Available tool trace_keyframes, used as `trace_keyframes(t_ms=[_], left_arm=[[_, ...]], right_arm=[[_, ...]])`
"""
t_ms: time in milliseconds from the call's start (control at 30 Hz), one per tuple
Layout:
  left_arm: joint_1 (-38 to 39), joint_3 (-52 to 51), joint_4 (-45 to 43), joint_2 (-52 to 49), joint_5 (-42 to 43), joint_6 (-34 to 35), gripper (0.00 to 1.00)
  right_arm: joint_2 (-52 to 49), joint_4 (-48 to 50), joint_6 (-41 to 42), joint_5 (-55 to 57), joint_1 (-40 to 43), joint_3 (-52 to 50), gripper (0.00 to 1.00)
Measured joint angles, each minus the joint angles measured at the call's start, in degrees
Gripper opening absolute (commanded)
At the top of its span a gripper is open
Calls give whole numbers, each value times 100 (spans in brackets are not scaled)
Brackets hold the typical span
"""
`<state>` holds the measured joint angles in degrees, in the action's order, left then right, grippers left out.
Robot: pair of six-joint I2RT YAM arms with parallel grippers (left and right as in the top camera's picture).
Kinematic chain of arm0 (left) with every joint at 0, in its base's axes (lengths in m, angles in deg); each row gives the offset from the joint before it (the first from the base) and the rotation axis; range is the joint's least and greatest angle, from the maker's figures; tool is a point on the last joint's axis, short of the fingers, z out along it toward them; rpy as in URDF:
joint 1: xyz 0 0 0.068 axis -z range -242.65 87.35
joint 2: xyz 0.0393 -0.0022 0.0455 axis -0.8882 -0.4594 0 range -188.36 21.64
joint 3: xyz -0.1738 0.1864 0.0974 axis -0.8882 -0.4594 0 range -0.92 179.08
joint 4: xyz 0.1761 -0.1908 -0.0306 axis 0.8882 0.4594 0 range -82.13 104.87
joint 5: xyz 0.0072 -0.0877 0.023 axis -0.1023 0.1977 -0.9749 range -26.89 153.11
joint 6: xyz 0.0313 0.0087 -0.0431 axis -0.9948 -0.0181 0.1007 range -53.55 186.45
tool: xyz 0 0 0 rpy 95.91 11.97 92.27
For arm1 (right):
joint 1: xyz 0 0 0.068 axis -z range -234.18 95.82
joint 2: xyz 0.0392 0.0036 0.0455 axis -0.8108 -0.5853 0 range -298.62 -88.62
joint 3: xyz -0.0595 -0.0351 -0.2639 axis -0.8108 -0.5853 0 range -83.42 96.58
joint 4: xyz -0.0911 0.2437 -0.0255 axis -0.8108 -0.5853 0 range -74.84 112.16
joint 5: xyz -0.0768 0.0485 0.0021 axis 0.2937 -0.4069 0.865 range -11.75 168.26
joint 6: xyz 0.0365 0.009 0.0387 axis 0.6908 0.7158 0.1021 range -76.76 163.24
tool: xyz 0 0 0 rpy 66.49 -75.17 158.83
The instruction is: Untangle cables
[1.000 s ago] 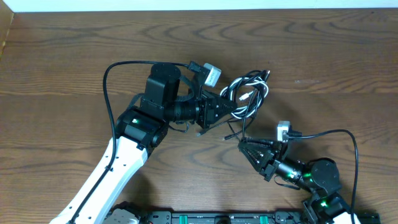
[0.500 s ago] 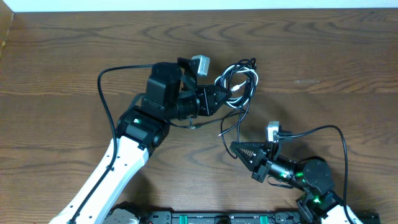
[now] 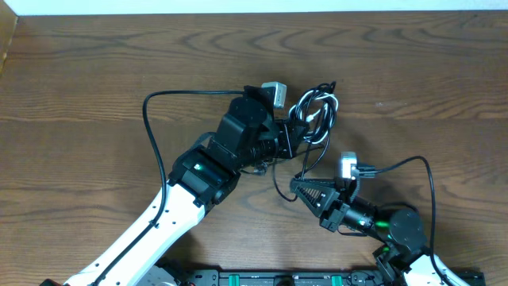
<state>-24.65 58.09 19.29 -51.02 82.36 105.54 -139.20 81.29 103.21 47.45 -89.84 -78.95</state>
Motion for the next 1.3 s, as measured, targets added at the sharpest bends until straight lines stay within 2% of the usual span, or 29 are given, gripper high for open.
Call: trace_keyframes(t_ms=[367,767,967,1233,1300], left_arm=[[-13,0,1025,0,-332,-1515,7],[-50,0,1945,0,-459,-3252,8],[-157,0,2052,0,-457,-3641,8],[-162,0,1788,0,-258,-3947,8],[-162,0,1764,0,-129,-4065,8]], right_arm=[[-2,-190,101,-59,186,0,1],[-2,-654,-120,-374,1071,0,1],[-2,-1296,-313,-710,1670,0,2],[-2,-1650,-472,-1174,1725,0,1],[-2,-1650,-492,-1228,1725,0,6]])
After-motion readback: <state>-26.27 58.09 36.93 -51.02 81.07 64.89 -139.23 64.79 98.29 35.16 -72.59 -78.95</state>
